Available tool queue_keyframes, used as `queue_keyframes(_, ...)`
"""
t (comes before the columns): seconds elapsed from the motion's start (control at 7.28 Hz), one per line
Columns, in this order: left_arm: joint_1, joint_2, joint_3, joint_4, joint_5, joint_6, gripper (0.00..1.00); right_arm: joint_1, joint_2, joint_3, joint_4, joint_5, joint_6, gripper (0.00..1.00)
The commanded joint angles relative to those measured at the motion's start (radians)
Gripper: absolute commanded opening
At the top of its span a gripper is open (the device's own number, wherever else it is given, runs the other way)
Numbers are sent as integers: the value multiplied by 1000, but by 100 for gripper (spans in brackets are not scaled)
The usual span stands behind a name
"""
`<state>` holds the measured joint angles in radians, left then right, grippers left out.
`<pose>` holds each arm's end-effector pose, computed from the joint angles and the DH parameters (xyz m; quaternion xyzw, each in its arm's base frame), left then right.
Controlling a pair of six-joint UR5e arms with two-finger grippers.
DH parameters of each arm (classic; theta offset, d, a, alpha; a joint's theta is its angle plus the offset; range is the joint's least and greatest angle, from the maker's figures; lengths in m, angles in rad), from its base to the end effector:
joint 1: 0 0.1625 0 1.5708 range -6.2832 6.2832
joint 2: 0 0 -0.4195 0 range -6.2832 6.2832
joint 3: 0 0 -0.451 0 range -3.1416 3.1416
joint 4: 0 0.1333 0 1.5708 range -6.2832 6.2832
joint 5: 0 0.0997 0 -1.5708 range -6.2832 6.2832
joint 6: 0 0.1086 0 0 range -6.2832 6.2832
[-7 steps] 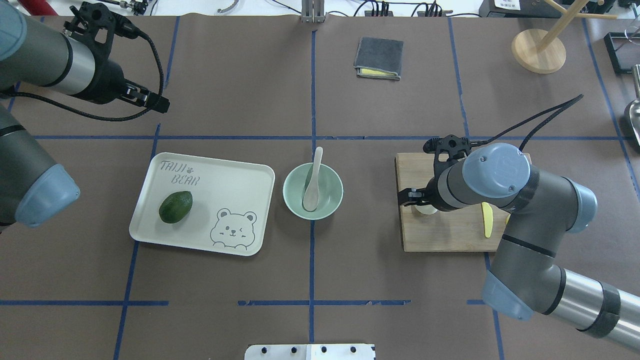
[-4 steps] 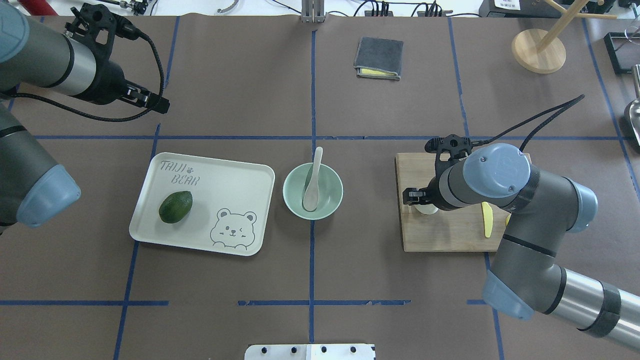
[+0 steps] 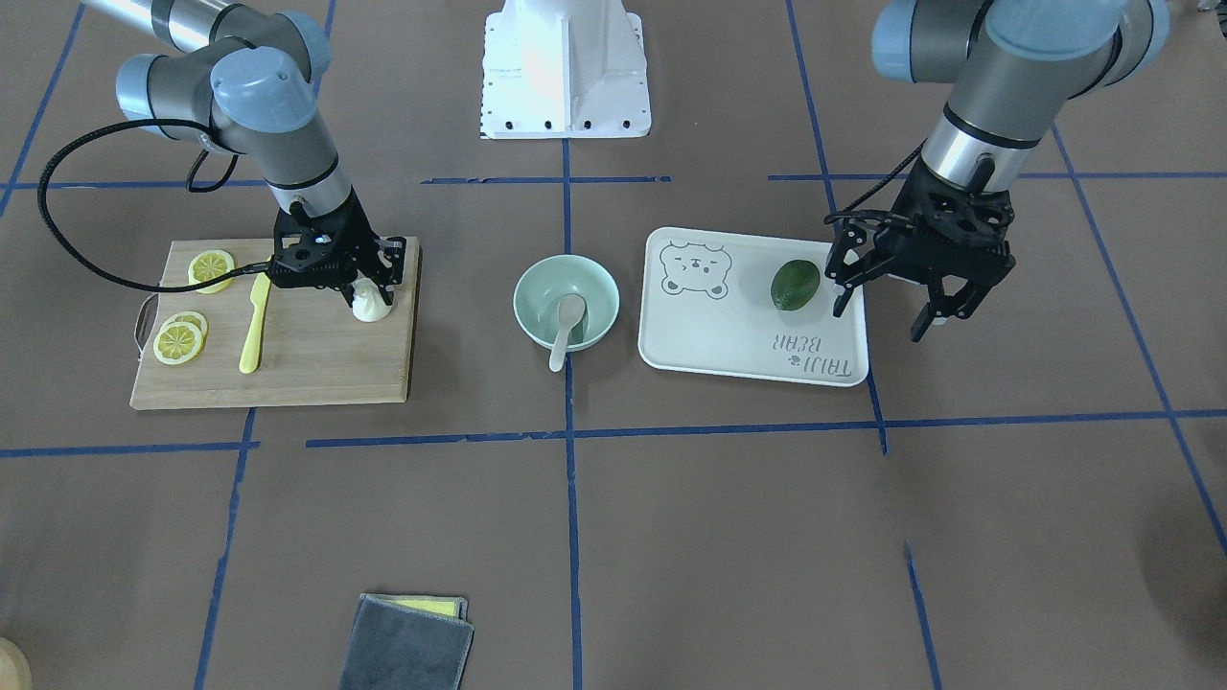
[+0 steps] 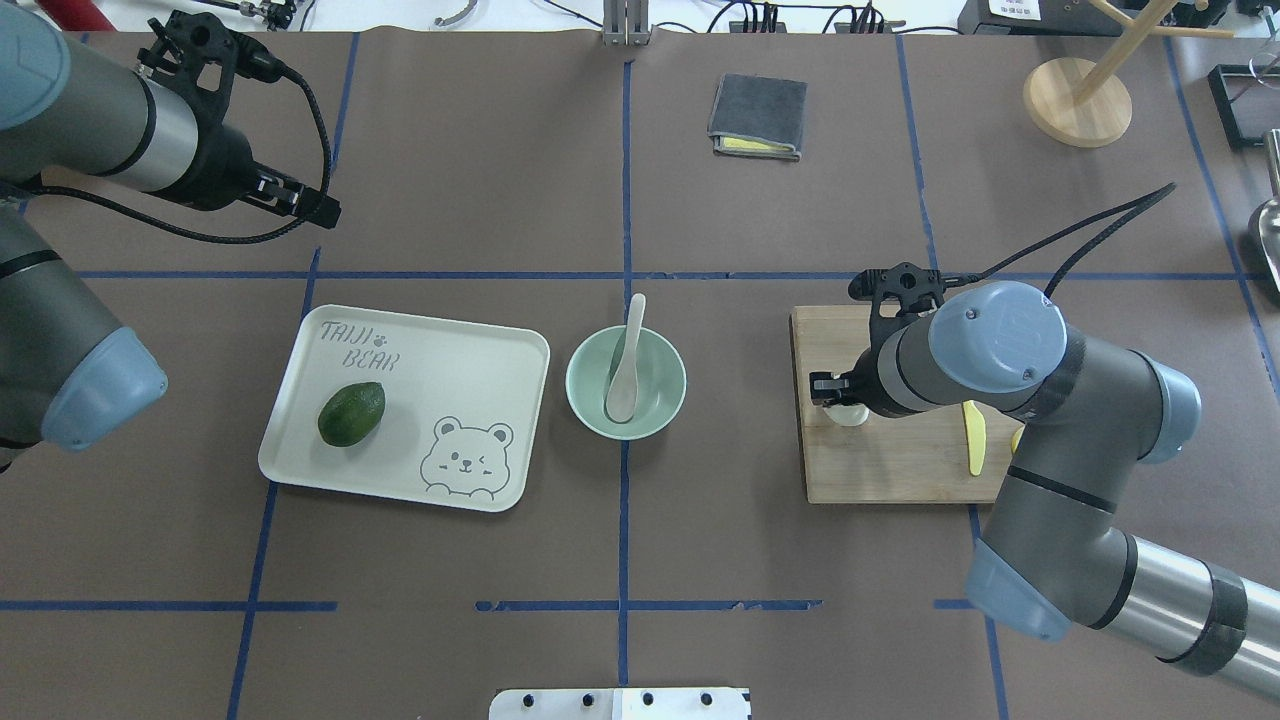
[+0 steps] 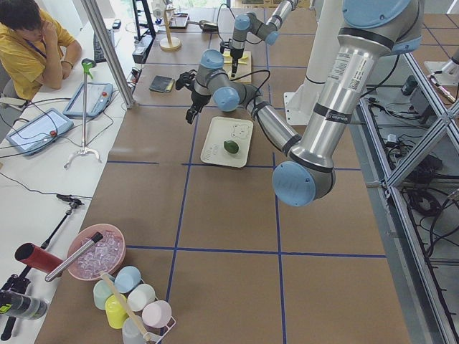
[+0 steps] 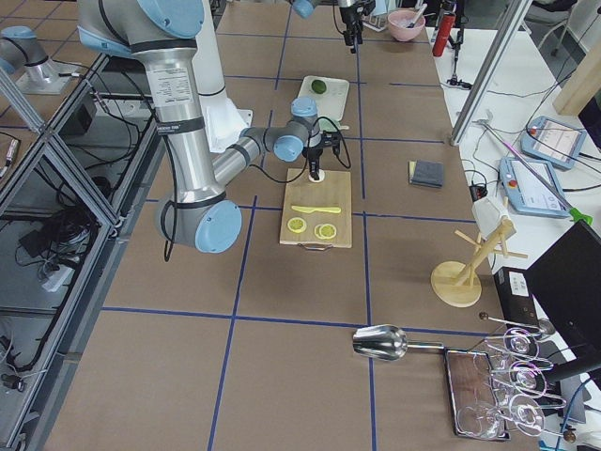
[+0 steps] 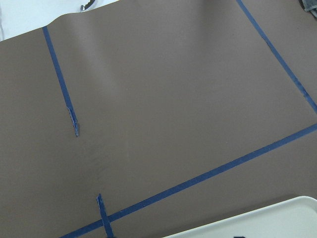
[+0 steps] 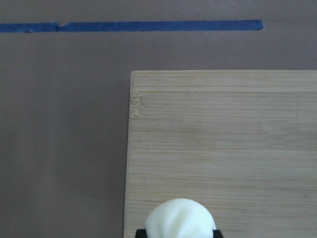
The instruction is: Put spoon and bun in bowl
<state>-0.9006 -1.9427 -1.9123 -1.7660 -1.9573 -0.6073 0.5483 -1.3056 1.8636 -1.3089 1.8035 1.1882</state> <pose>0.3215 -0.5543 0.2414 0.2429 0.3953 0.1120 0.8788 -0.4879 -0.4248 0.3277 0.0825 -0.4015 0.0293 0.9116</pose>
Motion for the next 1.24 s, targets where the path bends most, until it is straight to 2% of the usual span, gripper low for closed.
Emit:
queue_keyframes(0.0,-1,1,-2,0,-3,-2,87,1,53,86,-111,-1,42,50)
queue_keyframes(0.27,-12,16,-14,0,-8,6,87,-11,254,56,-261,-1,181,50)
queue_keyframes(0.41,-14,16,-14,2,-8,6,87,-39,331,4,-263,-4,259,50)
queue_keyframes(0.69,-15,31,-14,2,-9,11,87,-83,504,-159,-260,-61,374,51)
queue_keyframes(0.96,-15,45,-14,-1,-9,9,87,-100,523,-202,-248,-93,384,51)
queue_keyframes(1.1,-15,50,-14,-3,-11,9,88,-105,523,-222,-247,-96,381,58)
